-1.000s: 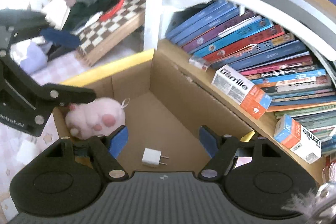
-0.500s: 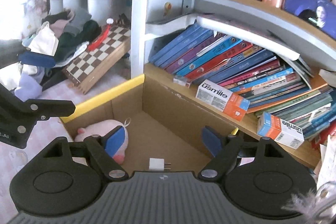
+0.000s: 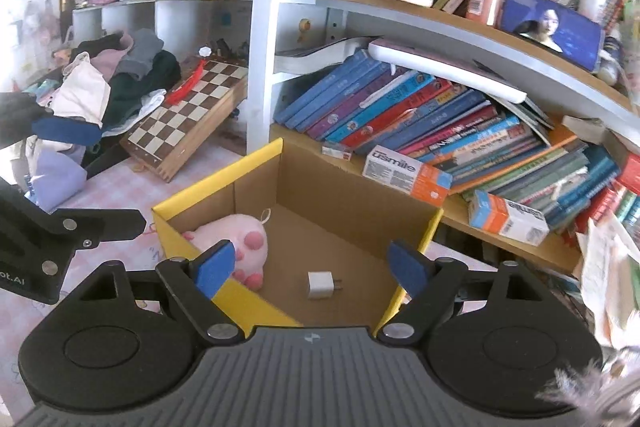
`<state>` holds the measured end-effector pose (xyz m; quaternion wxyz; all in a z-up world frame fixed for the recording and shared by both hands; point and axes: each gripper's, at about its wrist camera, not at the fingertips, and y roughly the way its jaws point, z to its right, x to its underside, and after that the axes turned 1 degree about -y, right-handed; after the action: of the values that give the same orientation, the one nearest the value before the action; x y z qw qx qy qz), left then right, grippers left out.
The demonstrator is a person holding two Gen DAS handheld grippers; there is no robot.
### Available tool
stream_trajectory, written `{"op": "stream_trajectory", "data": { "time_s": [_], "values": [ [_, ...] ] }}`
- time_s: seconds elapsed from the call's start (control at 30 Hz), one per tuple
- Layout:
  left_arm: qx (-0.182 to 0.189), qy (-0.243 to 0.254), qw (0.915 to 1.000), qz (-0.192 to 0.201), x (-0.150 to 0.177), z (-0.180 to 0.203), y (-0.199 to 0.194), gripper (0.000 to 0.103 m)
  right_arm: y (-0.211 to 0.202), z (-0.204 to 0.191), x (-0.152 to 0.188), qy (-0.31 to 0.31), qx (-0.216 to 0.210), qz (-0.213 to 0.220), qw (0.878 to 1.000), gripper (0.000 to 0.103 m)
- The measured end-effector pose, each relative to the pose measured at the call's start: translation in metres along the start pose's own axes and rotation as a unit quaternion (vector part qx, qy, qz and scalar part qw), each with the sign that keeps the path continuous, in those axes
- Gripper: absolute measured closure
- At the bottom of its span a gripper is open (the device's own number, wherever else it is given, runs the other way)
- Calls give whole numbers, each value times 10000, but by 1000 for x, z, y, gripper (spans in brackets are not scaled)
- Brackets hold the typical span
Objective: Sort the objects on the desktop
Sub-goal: 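Withdraw both open tools from the box back over the table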
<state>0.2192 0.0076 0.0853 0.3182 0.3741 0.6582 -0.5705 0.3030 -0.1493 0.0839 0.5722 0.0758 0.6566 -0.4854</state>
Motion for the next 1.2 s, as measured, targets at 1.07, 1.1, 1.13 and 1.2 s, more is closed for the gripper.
{"op": "stream_trajectory", "data": {
  "time_s": [1.07, 1.1, 1.13, 1.2],
  "values": [
    [0, -271, 9992, -284, 93, -27, -61, 8, -72, -74, 110, 1077, 1304, -431, 9847, 13],
    [8, -276, 9991, -315, 97, -27, -62, 8, -73, -77, 112, 1080, 1318, -441, 9844, 13],
    [16, -280, 9990, -346, 100, -26, -62, 8, -73, -79, 114, 1068, 1331, -448, 9843, 13],
    [38, -281, 9987, -416, 106, -25, -62, 8, -72, -84, 121, 1020, 1344, -502, 9844, 13]
  ]
}}
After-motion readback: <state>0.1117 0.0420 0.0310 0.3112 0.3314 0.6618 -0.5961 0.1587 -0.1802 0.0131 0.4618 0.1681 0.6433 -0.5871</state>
